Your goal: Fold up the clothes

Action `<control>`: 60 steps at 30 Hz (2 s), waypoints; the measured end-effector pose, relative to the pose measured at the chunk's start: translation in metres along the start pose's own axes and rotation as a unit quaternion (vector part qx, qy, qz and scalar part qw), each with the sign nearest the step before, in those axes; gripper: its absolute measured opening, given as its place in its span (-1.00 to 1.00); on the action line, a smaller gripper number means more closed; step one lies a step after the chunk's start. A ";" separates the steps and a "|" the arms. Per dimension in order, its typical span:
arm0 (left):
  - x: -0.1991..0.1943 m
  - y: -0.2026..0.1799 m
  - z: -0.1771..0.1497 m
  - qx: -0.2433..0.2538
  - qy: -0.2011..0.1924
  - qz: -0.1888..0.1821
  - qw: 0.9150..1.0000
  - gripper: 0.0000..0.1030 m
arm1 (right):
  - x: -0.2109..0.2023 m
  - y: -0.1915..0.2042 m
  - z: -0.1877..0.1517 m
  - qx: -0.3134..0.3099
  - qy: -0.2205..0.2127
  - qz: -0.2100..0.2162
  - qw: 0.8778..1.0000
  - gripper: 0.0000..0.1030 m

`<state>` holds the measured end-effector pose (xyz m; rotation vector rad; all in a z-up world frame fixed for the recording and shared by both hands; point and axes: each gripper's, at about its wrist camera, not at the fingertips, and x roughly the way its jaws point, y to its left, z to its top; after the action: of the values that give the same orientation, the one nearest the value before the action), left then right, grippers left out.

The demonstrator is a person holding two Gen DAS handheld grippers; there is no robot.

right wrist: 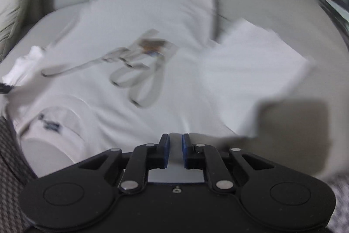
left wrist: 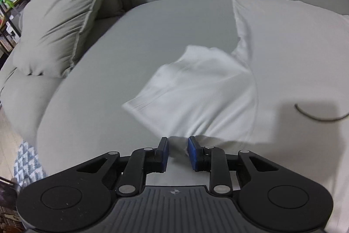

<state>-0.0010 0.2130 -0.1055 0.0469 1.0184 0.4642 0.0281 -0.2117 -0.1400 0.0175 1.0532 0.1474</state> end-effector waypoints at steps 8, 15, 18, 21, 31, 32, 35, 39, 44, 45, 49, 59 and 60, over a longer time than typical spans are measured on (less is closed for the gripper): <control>-0.048 -0.039 0.008 -0.031 -0.070 -0.122 0.990 -0.36 | -0.027 -0.067 0.012 0.167 -0.102 0.070 0.978 -0.69; -0.024 -0.136 0.003 0.035 -0.044 -0.141 0.988 -0.35 | 0.065 -0.057 0.061 0.248 -0.076 0.130 0.957 -0.65; -0.031 -0.150 -0.010 0.092 -0.051 -0.115 0.988 -0.35 | 0.078 -0.062 0.056 0.223 -0.073 0.021 0.972 -1.00; -0.030 -0.141 -0.009 0.094 -0.032 -0.127 0.987 -0.34 | 0.072 -0.075 0.046 0.206 -0.078 -0.024 0.975 -1.00; -0.104 -0.067 0.025 0.064 -0.111 -0.172 0.977 -0.46 | -0.019 -0.059 0.066 0.240 -0.066 0.070 0.966 -0.82; -0.119 -0.057 0.034 0.055 -0.132 -0.188 0.972 -0.44 | -0.040 -0.053 0.075 0.225 -0.079 0.085 0.967 -0.74; -0.156 -0.033 0.060 0.034 -0.196 -0.213 0.957 -0.42 | -0.101 -0.040 0.101 0.192 -0.121 0.135 0.964 -0.36; -0.166 -0.024 0.091 0.028 -0.236 -0.228 0.944 -0.36 | -0.136 -0.036 0.134 0.170 -0.160 0.168 0.958 -0.22; -0.105 -0.050 0.119 0.034 -0.187 -0.207 0.960 -0.38 | -0.095 -0.033 0.166 0.187 -0.161 0.175 0.953 -0.07; -0.090 -0.055 0.122 0.037 -0.173 -0.204 0.963 -0.39 | -0.078 -0.035 0.168 0.200 -0.153 0.175 0.952 -0.07; -0.017 -0.088 0.124 0.047 -0.132 -0.181 0.973 -0.39 | -0.003 -0.041 0.163 0.192 -0.136 0.142 0.962 -0.74; 0.099 -0.127 0.112 0.000 -0.085 -0.089 0.992 -0.54 | 0.139 -0.048 0.135 0.171 -0.086 0.122 0.974 -1.00; 0.102 -0.123 0.114 -0.012 -0.084 -0.064 0.994 -0.62 | 0.138 -0.055 0.131 0.182 -0.106 0.084 0.974 -1.00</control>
<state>0.1809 0.1625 -0.1584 0.0002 0.8451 0.3495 0.2154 -0.2407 -0.1990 0.4470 0.8531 0.1019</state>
